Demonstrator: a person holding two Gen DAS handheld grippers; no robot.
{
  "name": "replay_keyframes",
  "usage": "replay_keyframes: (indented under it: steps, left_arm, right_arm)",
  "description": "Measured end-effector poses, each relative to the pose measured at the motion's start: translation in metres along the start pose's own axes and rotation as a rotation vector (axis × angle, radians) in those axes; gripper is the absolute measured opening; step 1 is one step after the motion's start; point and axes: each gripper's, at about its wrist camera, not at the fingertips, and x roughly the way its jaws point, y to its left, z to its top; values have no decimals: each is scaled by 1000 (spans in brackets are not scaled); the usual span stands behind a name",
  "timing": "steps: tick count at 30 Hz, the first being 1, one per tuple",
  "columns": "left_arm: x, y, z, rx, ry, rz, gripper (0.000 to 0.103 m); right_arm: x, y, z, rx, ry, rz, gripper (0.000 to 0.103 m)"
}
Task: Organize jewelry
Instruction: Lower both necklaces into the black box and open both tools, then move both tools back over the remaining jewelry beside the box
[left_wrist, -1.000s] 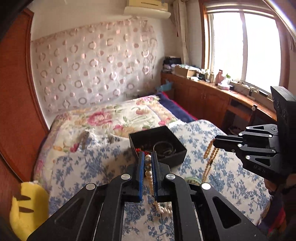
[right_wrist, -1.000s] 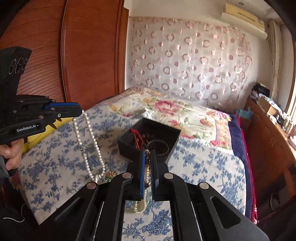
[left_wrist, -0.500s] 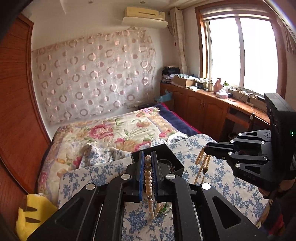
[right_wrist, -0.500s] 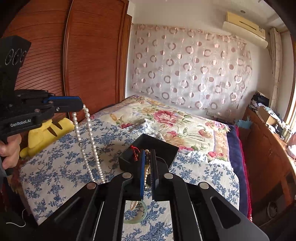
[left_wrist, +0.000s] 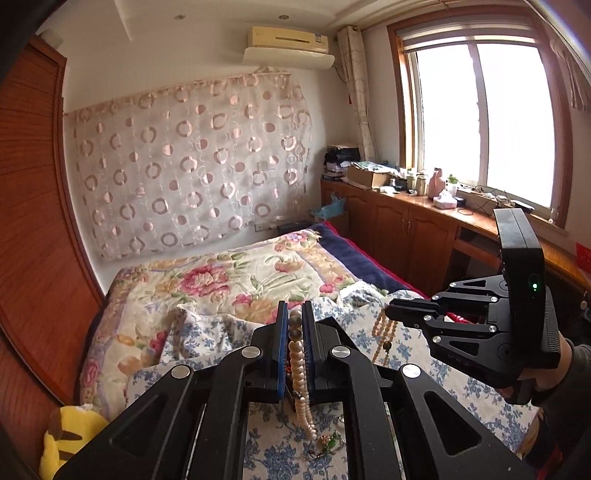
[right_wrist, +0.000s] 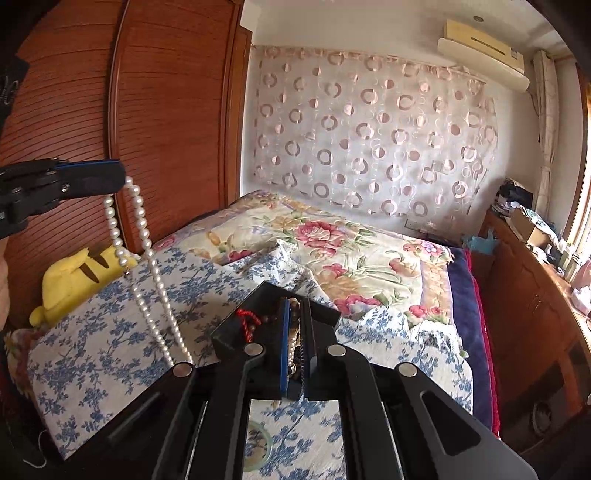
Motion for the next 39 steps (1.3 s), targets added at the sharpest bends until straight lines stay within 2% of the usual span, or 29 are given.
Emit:
replay_keyframes:
  steps: [9, 15, 20, 26, 32, 39]
  left_arm:
    - [7, 7, 16, -14, -7, -6, 7]
    - [8, 5, 26, -3, -19, 0, 7]
    - [17, 5, 28, 1, -16, 26, 7]
    - [35, 13, 26, -39, 22, 25, 7]
    - [34, 9, 35, -31, 2, 32, 7]
    - [40, 5, 44, -20, -6, 34, 7]
  right_arm:
    - [11, -9, 28, -19, -27, -21, 6]
    - [21, -18, 36, 25, -16, -11, 6]
    - [40, -15, 25, 22, 33, -4, 6]
    - [62, -11, 0, 15, 107, 7, 6]
    - [77, -14, -20, 40, 156, 20, 7]
    - [77, -20, -27, 69, 151, 34, 7]
